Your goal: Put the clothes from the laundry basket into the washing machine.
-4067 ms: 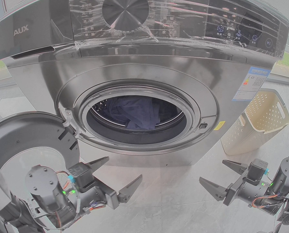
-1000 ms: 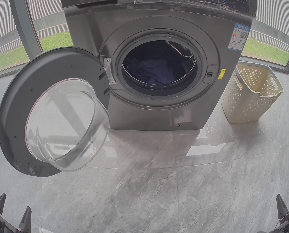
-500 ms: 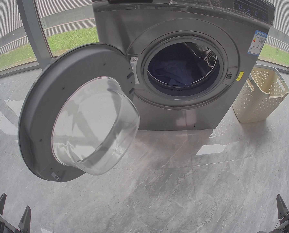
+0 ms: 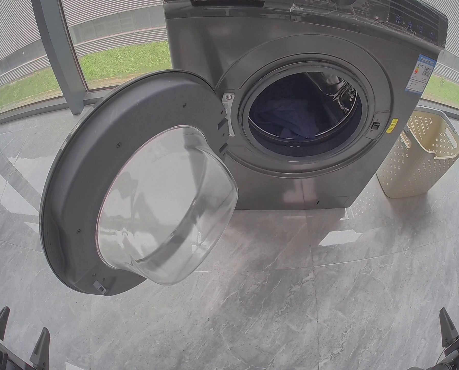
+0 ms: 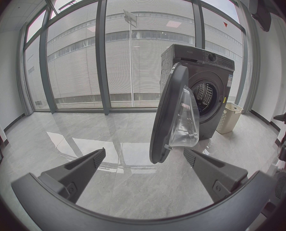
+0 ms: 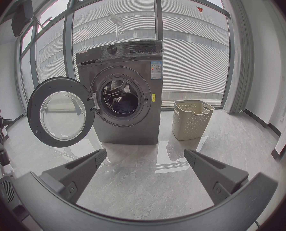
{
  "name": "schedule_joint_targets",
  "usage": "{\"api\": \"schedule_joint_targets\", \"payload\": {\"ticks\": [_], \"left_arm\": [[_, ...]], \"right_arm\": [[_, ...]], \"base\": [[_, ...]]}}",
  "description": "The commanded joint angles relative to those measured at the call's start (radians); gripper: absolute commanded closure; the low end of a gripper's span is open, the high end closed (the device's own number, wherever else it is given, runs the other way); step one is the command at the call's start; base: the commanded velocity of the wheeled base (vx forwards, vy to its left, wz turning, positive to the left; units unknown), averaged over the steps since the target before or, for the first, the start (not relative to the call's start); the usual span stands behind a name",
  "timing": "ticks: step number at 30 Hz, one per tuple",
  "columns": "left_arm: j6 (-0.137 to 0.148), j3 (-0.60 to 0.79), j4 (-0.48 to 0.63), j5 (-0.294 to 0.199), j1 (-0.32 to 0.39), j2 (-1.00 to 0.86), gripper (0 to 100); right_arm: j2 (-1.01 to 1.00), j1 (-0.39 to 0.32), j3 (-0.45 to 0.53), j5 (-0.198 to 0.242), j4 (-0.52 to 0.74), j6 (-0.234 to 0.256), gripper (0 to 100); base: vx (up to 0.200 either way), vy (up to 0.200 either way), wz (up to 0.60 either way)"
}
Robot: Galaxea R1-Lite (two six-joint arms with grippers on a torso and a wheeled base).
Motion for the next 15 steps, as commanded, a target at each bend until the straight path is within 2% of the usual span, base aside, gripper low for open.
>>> {"api": "schedule_joint_targets", "payload": {"ticks": [1, 4, 5, 7, 10, 11, 15], "left_arm": [[-0.008, 0.016, -0.014, -0.001, 0.001, -0.013, 0], [-0.028, -0.056, -0.056, -0.012, 0.000, -0.010, 0], [-0.034, -0.136, -0.052, -0.018, -0.005, 0.015, 0], [-0.032, -0.185, -0.018, -0.035, -0.011, 0.090, 0], [-0.031, -0.206, -0.024, -0.083, -0.016, 0.211, 0], [-0.037, -0.223, -0.043, -0.115, -0.026, 0.271, 0], [-0.040, -0.268, -0.103, -0.158, -0.045, 0.415, 0]], "right_arm": [[-0.003, 0.000, 0.018, 0.000, 0.000, 0.000, 0], [-0.003, 0.000, 0.018, 0.000, -0.002, 0.000, 0], [-0.003, 0.000, 0.018, 0.000, -0.002, 0.000, 0], [-0.003, 0.000, 0.018, 0.000, -0.002, 0.000, 0], [-0.003, 0.000, 0.018, -0.002, -0.002, 0.002, 0], [-0.003, 0.000, 0.018, -0.002, -0.002, 0.002, 0], [-0.003, 0.000, 0.018, -0.002, -0.002, 0.002, 0]], "base": [[0.000, 0.000, 0.00], [0.000, 0.000, 0.00], [0.000, 0.000, 0.00], [0.000, 0.000, 0.00], [0.000, 0.000, 0.00], [0.000, 0.000, 0.00], [0.000, 0.000, 0.00]]}}
